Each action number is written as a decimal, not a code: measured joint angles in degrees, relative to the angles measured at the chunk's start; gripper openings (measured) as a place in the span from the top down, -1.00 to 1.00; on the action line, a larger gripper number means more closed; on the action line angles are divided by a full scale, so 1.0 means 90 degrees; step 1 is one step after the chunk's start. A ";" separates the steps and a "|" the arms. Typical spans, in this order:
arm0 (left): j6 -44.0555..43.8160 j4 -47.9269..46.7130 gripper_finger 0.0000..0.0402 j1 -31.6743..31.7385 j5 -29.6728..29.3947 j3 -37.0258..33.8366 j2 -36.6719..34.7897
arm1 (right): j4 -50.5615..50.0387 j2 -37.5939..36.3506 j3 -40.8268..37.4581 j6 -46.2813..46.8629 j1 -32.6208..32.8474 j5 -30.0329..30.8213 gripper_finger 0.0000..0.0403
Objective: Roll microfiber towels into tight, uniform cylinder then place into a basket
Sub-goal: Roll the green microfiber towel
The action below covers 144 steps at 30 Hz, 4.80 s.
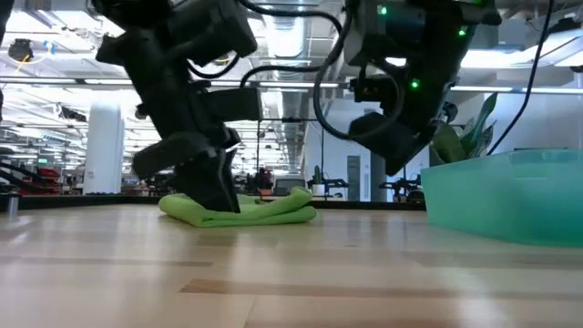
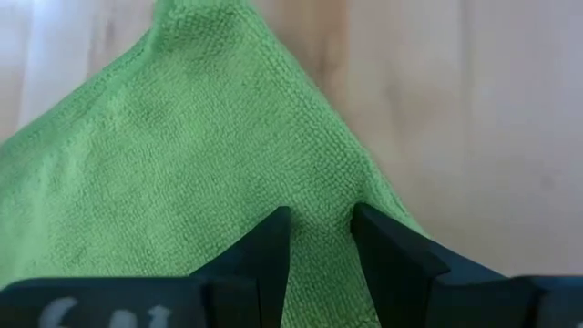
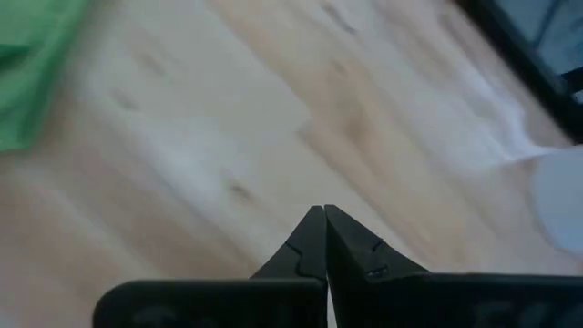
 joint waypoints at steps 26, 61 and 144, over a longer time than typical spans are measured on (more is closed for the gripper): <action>0.0047 -0.4205 0.40 -0.2000 -0.0776 0.2177 0.0067 | 0.1916 -0.0182 0.0017 -0.1698 0.0603 -0.0229 0.88; -0.3703 -0.0395 0.40 -0.3984 -0.2867 -0.1115 -0.1628 | 0.5288 0.0005 0.0015 -0.6819 0.0997 -0.2209 0.75; -0.1907 0.2036 0.01 -0.2649 -0.1079 -0.2439 -0.1791 | 0.6311 0.1739 0.0138 -0.6778 0.0441 -0.3945 -0.04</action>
